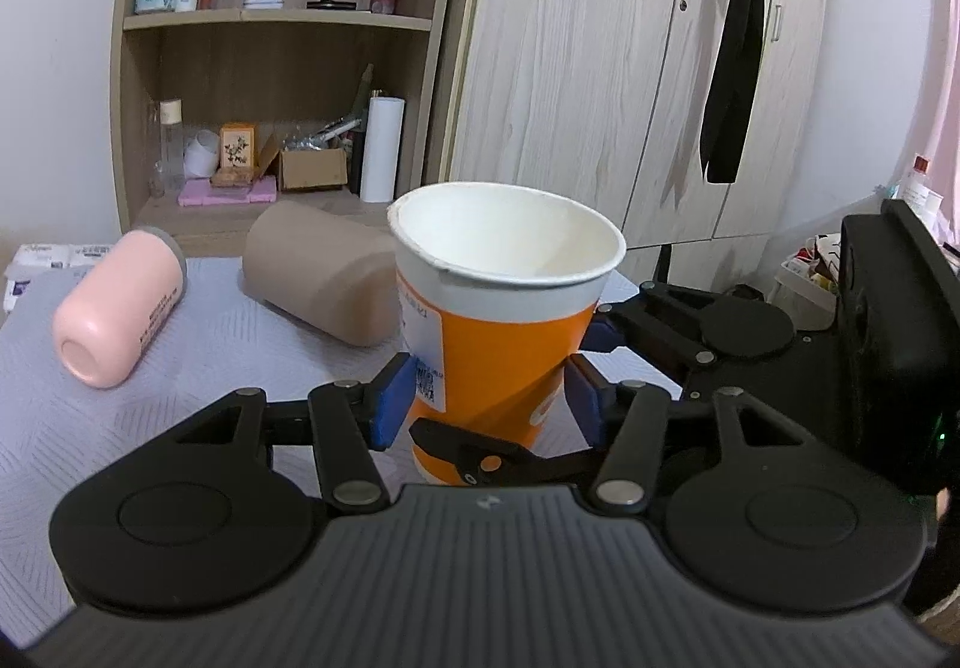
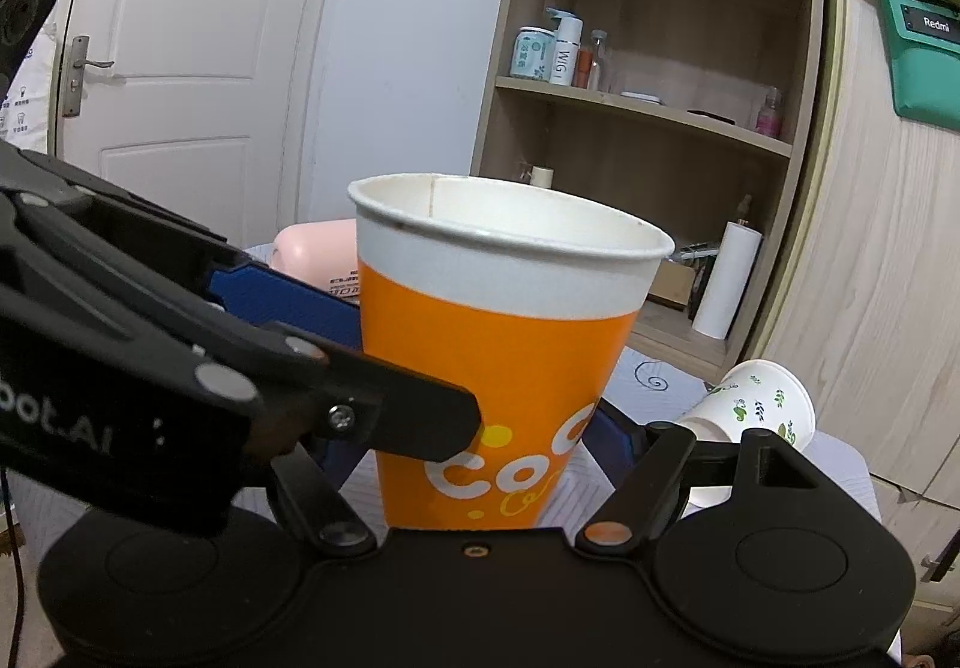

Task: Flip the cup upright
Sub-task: 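Lift and rotate the held orange cup upright with the left gripper, then lower the upright orange cup onto the table and open the left gripper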

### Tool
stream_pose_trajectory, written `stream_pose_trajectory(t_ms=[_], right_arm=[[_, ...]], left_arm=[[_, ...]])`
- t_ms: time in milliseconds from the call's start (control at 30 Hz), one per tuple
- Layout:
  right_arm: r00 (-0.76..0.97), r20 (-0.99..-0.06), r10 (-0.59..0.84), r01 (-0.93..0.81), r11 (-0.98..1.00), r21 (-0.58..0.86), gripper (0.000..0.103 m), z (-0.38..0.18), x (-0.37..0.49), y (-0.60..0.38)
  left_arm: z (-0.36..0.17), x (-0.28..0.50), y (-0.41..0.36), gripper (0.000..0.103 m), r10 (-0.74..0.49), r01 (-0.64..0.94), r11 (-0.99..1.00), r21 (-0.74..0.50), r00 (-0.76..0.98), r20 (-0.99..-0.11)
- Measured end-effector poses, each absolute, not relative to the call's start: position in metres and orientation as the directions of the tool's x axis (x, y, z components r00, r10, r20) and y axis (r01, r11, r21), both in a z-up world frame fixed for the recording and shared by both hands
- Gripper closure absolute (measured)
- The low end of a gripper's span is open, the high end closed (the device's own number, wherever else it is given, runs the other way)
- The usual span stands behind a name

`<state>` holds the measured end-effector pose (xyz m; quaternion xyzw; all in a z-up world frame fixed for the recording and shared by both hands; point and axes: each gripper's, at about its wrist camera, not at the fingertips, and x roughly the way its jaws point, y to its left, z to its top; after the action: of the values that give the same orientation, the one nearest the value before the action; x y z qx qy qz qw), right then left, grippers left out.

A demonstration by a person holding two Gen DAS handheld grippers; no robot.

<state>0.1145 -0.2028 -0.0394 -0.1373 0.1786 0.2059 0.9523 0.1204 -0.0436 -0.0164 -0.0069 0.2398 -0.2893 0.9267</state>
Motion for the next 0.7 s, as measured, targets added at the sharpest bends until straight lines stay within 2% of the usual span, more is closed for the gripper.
stream_pose_trajectory(t_ms=[167, 700], right_arm=[[0.854, -0.392, 0.341, -0.436, 0.881, -0.184, 0.015, -0.038, 0.116, -0.202], [0.870, -0.402, 0.287, -0.351, 0.932, -0.094, 0.014, -0.032, 0.085, -0.222]], left_arm=[[-0.017, 0.118, -0.041, 0.048, -0.535, 0.528, 0.836, -0.150, 0.720, -0.443], [-0.007, 0.093, -0.013, 0.041, -0.533, 0.499, 0.843, -0.203, 0.720, -0.444]])
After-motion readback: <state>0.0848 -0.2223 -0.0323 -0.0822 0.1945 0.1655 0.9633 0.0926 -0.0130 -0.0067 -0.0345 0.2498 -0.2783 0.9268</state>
